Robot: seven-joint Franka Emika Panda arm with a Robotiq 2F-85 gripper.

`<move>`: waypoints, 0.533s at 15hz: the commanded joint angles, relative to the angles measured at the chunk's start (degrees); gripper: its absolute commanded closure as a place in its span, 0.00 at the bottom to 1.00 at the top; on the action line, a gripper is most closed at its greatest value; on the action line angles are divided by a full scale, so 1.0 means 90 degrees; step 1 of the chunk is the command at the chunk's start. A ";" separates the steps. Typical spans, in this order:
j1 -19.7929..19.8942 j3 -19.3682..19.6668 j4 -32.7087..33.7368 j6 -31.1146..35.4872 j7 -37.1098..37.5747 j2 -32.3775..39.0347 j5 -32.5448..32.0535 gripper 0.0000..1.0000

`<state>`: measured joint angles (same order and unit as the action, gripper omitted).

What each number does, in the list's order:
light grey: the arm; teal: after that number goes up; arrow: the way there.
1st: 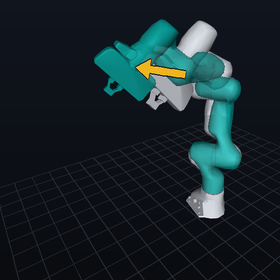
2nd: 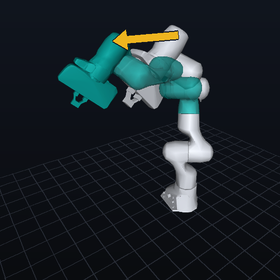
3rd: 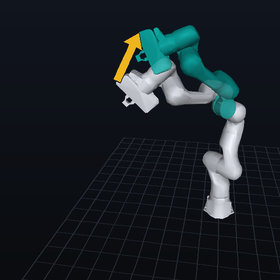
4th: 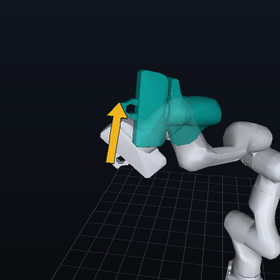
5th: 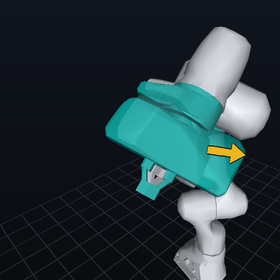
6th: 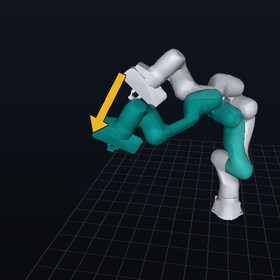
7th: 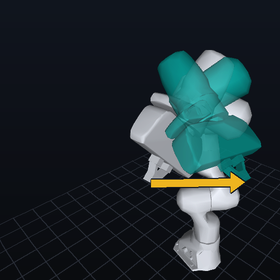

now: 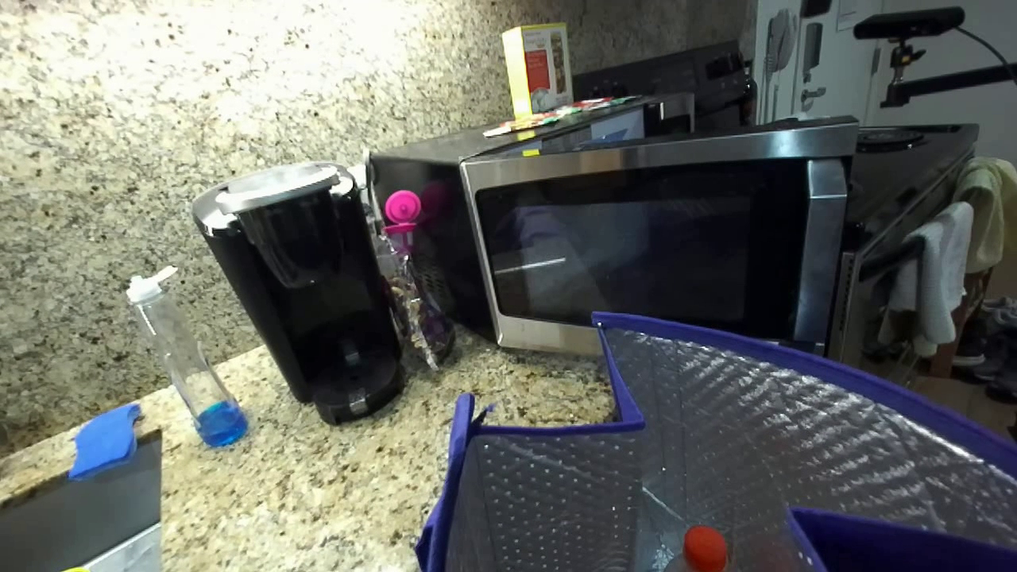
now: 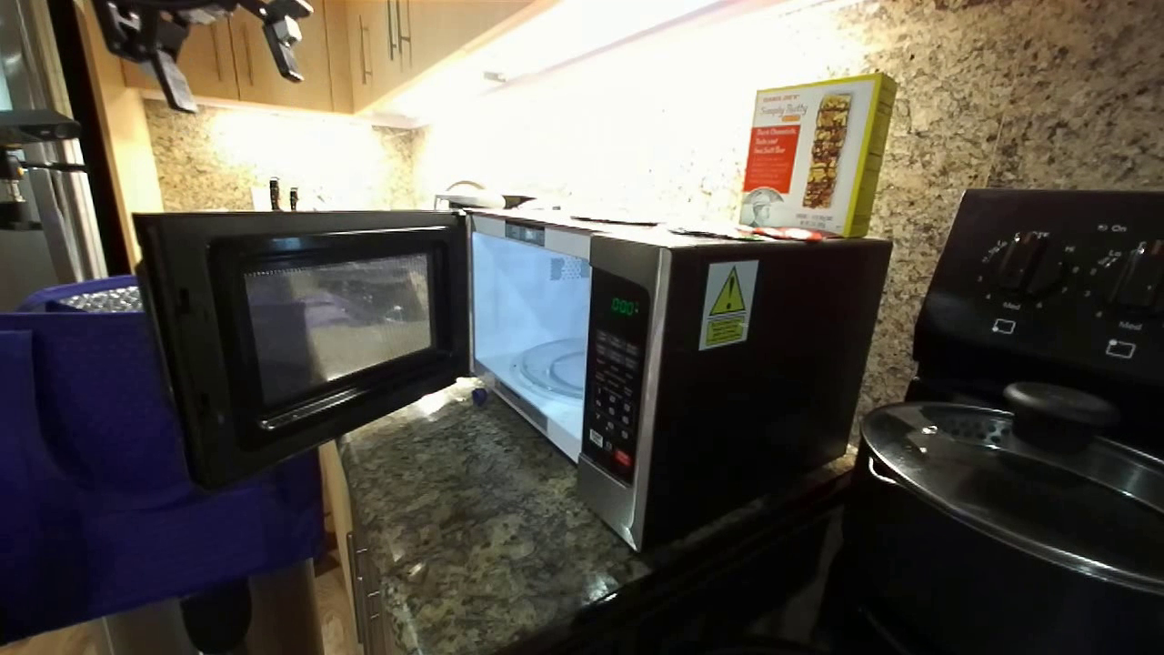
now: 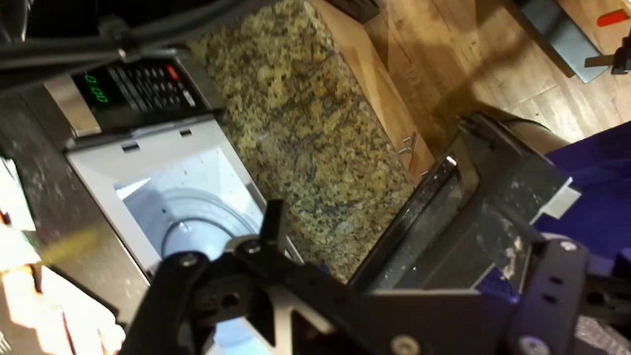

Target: Open the microwave door

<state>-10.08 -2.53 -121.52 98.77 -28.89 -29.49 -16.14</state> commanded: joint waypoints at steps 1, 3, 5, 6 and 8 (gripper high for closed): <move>0.0425 0.0572 -0.0198 -0.0535 0.0180 -0.0505 0.0051 0.00; 0.0685 0.0988 -0.0249 -0.0670 0.0231 -0.0545 0.0087 0.00; 0.0931 0.1262 -0.0364 -0.0576 0.0461 -0.0484 0.0112 0.00; 0.1057 0.1349 -0.0487 -0.0510 0.0646 -0.0462 0.0105 0.00; 0.1277 0.1515 -0.0709 -0.0433 0.1027 -0.0370 0.0147 0.00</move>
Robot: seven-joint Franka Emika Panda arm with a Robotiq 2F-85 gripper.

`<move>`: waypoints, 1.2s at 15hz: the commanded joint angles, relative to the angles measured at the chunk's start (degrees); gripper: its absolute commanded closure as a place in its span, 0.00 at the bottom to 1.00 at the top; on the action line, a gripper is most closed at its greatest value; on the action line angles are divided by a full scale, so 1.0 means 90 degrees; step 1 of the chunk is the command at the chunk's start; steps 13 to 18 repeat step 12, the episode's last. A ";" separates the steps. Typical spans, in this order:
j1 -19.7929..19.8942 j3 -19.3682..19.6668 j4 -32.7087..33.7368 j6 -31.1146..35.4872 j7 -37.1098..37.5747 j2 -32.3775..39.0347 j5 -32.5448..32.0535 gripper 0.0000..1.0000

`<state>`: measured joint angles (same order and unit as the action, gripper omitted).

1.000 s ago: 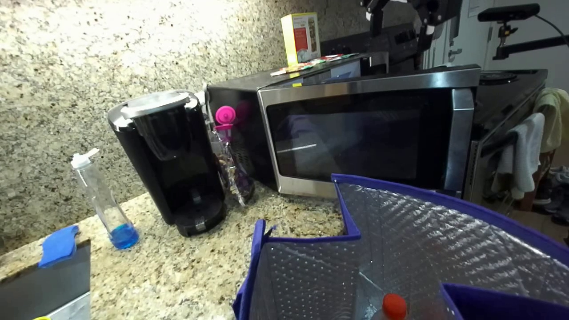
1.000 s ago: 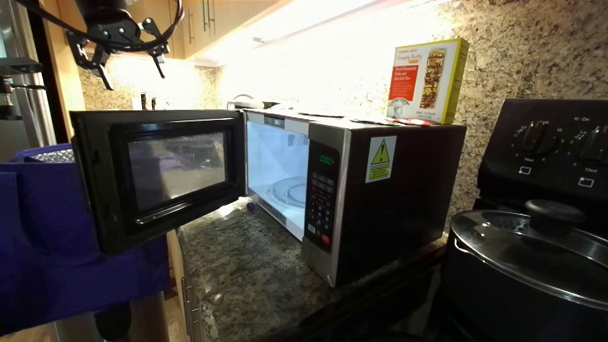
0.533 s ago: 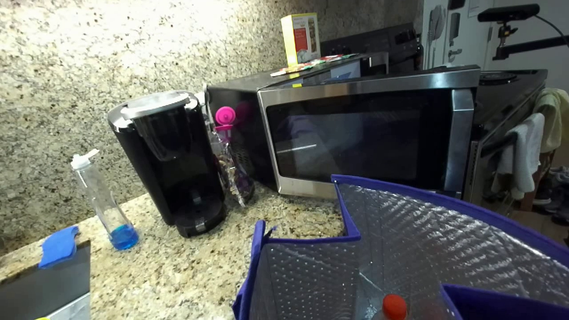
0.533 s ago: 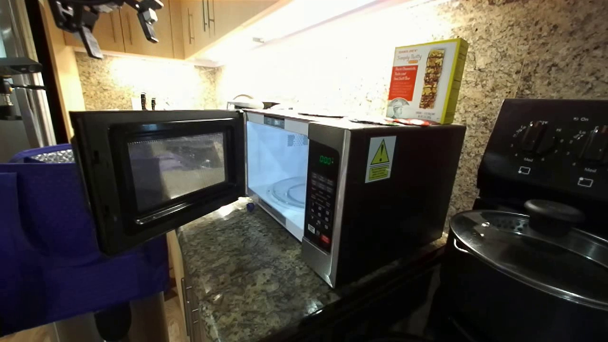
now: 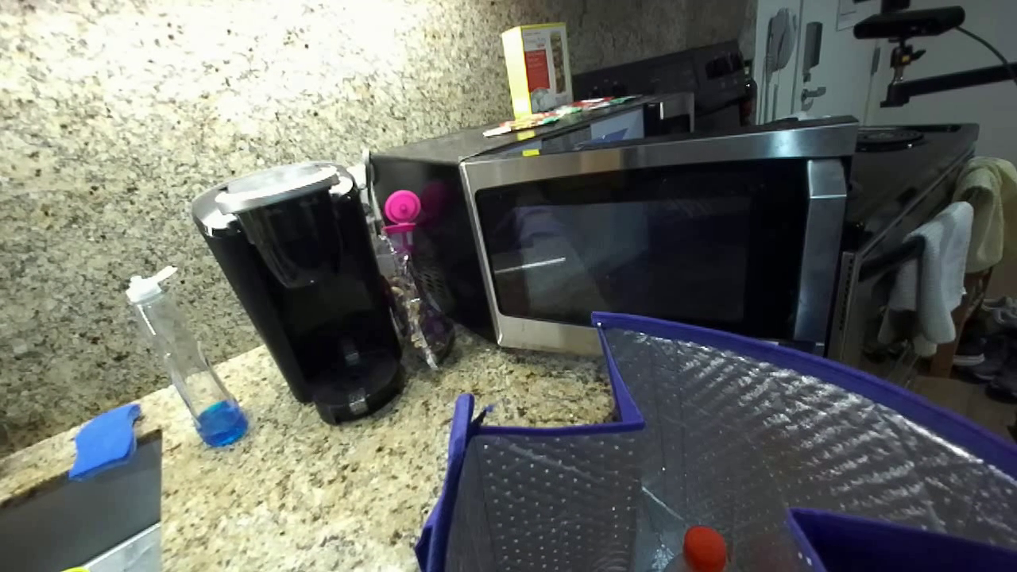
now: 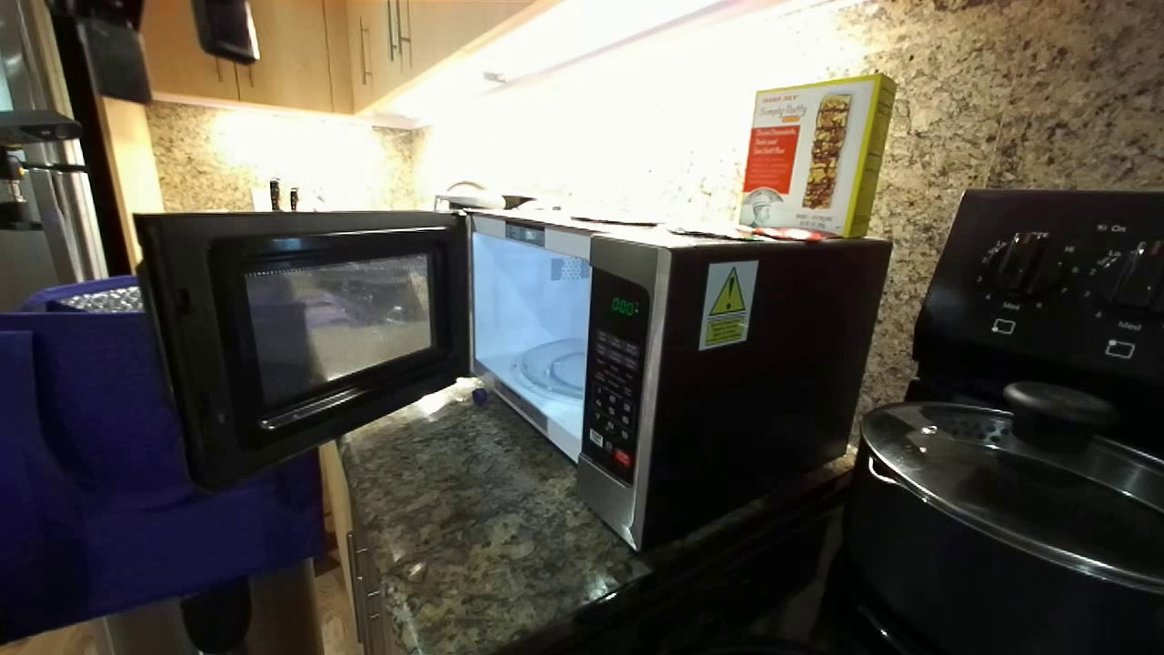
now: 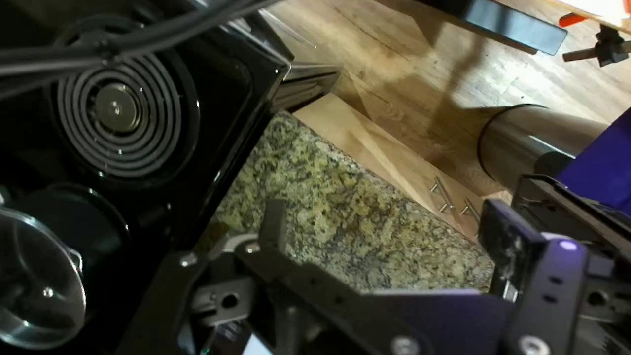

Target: Open the microwave door

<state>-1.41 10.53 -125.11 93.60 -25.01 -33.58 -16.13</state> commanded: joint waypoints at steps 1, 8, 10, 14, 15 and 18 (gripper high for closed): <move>0.0412 0.0117 -0.0410 0.0172 0.0834 0.0139 0.0205 0.00; 0.0721 0.0323 -0.0518 0.0498 0.2151 0.0936 0.1674 0.00; 0.0777 0.0220 -0.0555 0.0450 0.1950 0.0854 0.1575 0.00; 0.0828 0.0234 -0.0552 0.0577 0.2076 0.1019 0.1794 0.00; 0.0828 0.0234 -0.0552 0.0577 0.2076 0.1019 0.1794 0.00; 0.0828 0.0234 -0.0552 0.0577 0.2076 0.1019 0.1794 0.00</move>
